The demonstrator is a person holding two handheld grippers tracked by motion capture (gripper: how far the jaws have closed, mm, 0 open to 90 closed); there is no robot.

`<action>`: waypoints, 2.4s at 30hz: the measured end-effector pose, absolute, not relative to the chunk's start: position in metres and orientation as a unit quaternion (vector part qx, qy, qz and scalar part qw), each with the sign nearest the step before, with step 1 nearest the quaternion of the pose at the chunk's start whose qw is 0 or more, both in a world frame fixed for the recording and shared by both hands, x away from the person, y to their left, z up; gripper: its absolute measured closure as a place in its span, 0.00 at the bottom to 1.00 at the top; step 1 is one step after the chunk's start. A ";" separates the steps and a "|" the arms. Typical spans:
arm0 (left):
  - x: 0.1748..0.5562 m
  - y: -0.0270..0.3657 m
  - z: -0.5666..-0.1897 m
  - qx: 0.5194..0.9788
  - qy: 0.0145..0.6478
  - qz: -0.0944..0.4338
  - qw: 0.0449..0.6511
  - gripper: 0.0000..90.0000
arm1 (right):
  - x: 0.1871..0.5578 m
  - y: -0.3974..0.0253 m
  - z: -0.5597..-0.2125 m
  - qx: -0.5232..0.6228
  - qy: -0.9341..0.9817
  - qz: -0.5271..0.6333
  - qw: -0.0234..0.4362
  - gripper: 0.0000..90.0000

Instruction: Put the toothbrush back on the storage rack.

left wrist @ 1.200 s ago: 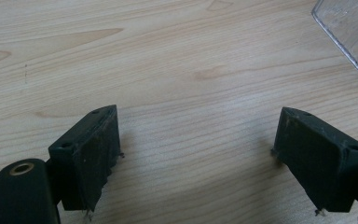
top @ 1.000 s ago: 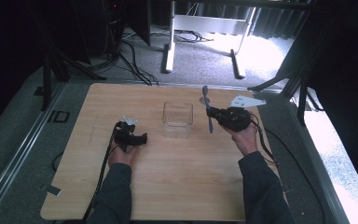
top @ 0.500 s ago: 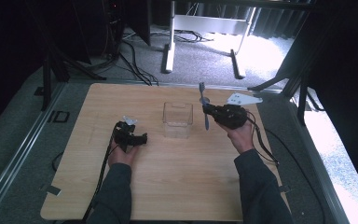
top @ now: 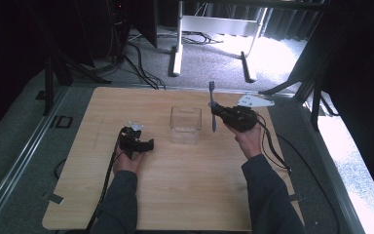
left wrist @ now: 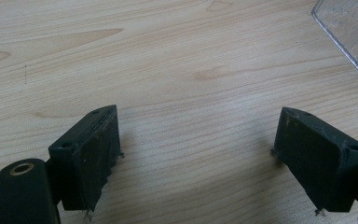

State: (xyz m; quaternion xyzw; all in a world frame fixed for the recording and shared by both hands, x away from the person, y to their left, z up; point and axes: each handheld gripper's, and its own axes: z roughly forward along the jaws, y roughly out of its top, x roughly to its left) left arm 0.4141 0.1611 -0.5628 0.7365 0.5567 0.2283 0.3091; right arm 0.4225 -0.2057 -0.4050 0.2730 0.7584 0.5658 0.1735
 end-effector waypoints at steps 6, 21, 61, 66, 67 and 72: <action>0.414 0.161 -0.563 0.736 0.557 0.228 0.309 0.16 | 0.426 -0.205 -0.404 0.276 0.758 0.565 0.174 0.92; 0.414 0.161 -0.563 0.736 0.557 0.228 0.309 0.16 | 0.434 -0.192 -0.396 0.273 0.754 0.572 0.172 0.92; 0.414 0.161 -0.563 0.737 0.557 0.228 0.309 0.16 | 0.448 -0.169 -0.406 0.281 0.742 0.584 0.172 0.92; 0.414 0.161 -0.563 0.736 0.557 0.228 0.309 0.16 | 0.449 -0.167 -0.408 0.282 0.742 0.584 0.171 0.92; 0.414 0.161 -0.563 0.737 0.557 0.228 0.309 0.16 | 0.450 -0.167 -0.408 0.282 0.742 0.583 0.171 0.92; 0.414 0.161 -0.563 0.736 0.557 0.228 0.309 0.16 | 0.451 -0.164 -0.411 0.281 0.744 0.581 0.173 0.92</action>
